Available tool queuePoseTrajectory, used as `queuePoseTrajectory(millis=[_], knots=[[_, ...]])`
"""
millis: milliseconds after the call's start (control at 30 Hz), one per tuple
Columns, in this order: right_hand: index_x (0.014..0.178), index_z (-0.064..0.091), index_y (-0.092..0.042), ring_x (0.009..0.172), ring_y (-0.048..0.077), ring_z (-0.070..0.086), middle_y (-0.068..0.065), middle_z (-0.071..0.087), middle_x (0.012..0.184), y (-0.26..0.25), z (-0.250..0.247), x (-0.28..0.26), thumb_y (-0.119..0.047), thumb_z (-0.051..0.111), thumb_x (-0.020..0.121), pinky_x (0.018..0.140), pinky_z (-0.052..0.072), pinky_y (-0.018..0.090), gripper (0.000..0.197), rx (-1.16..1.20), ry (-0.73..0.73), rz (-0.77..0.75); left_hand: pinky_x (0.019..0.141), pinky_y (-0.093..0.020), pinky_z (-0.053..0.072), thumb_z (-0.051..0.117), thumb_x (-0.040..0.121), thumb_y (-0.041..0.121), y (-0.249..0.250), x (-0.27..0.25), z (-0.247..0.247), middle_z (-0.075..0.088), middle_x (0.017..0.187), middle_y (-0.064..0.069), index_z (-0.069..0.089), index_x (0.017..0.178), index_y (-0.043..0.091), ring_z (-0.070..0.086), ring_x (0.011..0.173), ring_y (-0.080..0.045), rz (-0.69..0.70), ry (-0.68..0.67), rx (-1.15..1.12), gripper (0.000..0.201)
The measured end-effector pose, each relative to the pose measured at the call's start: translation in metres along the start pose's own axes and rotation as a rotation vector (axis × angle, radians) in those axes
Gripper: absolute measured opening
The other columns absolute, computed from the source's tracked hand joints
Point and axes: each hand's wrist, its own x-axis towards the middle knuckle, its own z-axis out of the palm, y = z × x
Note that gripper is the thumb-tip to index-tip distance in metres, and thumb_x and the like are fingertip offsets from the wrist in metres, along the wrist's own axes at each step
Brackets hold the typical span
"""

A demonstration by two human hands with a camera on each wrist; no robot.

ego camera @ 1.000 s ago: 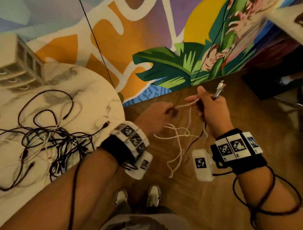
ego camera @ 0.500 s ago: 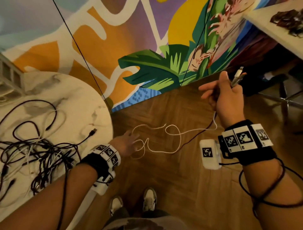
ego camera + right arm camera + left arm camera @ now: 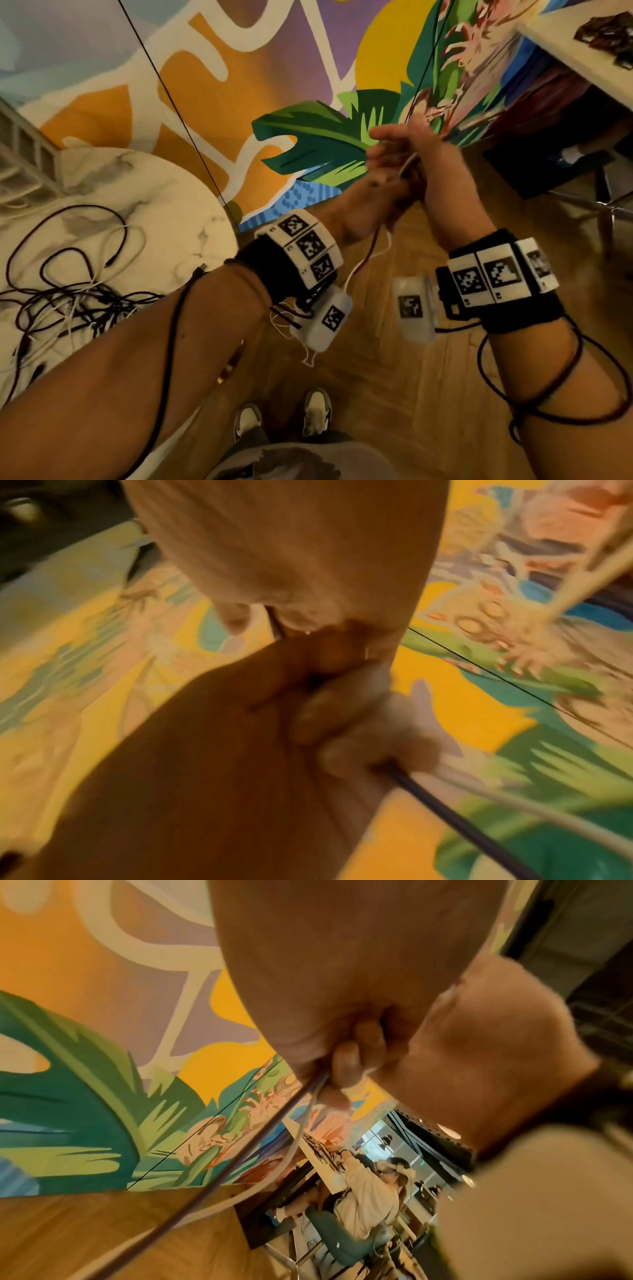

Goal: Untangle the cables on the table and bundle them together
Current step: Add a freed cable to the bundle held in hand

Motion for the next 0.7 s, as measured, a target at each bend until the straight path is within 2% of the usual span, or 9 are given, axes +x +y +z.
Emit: queuePoseTrajectory(millis=[67,167,233,300,400,500,600,633,700], knots=[[0.117,0.058,-0.012,0.079,0.003,0.065,0.000,0.065,0.097,0.027,0.002,-0.008,-0.033,0.046,0.095,0.066,0.053,0.024,0.033,0.131,-0.184,0.129,0.056,-0.020,0.043,0.035,0.096,0.016,0.004,-0.004,-0.008,0.054,0.062,0.000,0.048,0.075,0.008,0.051,0.055,-0.012,-0.023,0.088,-0.034,0.026],[0.084,0.058,-0.009,0.053,0.001,0.054,-0.008,0.061,0.063,0.075,0.018,-0.023,-0.016,0.060,0.088,0.053,0.045,0.017,0.008,0.059,-0.342,0.245,0.046,-0.029,0.023,0.038,0.095,0.021,0.005,-0.014,-0.021,0.032,0.047,0.002,0.036,0.056,0.014,0.024,0.044,-0.016,-0.032,0.041,-0.006,0.040],[0.069,0.056,-0.008,0.046,0.000,0.043,-0.008,0.050,0.053,0.105,0.032,-0.030,-0.009,0.059,0.090,0.051,0.036,0.014,0.022,-0.173,-0.308,0.234,0.045,-0.025,0.020,0.037,0.098,0.020,0.006,-0.020,-0.027,0.028,0.044,0.008,0.032,0.052,0.020,0.021,0.042,-0.013,-0.022,0.034,0.141,0.046],[0.065,0.053,-0.010,0.049,0.008,0.038,-0.002,0.043,0.055,0.137,0.041,-0.035,-0.018,0.059,0.092,0.053,0.033,0.022,0.028,-0.258,-0.174,0.295,0.045,-0.016,0.022,0.039,0.100,0.020,0.014,-0.027,-0.029,0.029,0.046,0.011,0.032,0.053,0.023,0.024,0.043,-0.007,0.039,0.096,0.431,0.048],[0.060,0.046,-0.015,0.053,0.014,0.042,-0.004,0.044,0.056,0.177,0.045,-0.045,-0.036,0.049,0.096,0.056,0.034,0.027,0.042,-0.479,-0.174,0.547,0.045,-0.015,0.026,0.042,0.099,0.021,0.033,-0.036,-0.033,0.031,0.047,0.012,0.033,0.056,0.029,0.031,0.043,-0.006,0.248,0.205,0.710,0.044],[0.080,0.057,-0.010,0.072,0.021,0.053,0.003,0.054,0.072,0.201,0.044,-0.060,-0.039,0.043,0.098,0.066,0.041,0.030,0.037,-0.813,-0.389,0.726,0.046,-0.015,0.023,0.041,0.098,0.020,0.041,-0.043,-0.042,0.032,0.045,0.012,0.033,0.058,0.032,0.032,0.041,-0.006,0.374,0.272,0.681,0.043],[0.088,0.055,-0.014,0.084,0.021,0.055,0.002,0.056,0.083,0.187,0.041,-0.059,-0.030,0.057,0.092,0.071,0.045,0.030,0.016,-0.882,-0.489,0.675,0.046,-0.014,0.025,0.041,0.099,0.018,0.024,-0.052,-0.042,0.032,0.047,0.012,0.036,0.060,0.029,0.032,0.043,-0.005,0.311,0.291,0.620,0.041],[0.092,0.058,-0.013,0.087,0.023,0.056,0.003,0.057,0.088,0.177,0.037,-0.055,-0.023,0.062,0.089,0.072,0.046,0.031,0.012,-0.840,-0.489,0.613,0.046,-0.014,0.025,0.041,0.099,0.019,0.013,-0.054,-0.042,0.031,0.049,0.012,0.037,0.060,0.026,0.031,0.043,-0.005,0.255,0.296,0.585,0.040],[0.117,0.058,-0.010,0.105,0.024,0.057,0.008,0.060,0.113,0.152,0.029,-0.048,-0.017,0.062,0.082,0.078,0.049,0.033,0.036,-0.530,-0.412,0.450,0.047,-0.015,0.026,0.041,0.100,0.018,-0.007,-0.063,-0.042,0.032,0.052,0.010,0.038,0.061,0.022,0.031,0.044,-0.003,0.109,0.297,0.481,0.039]])
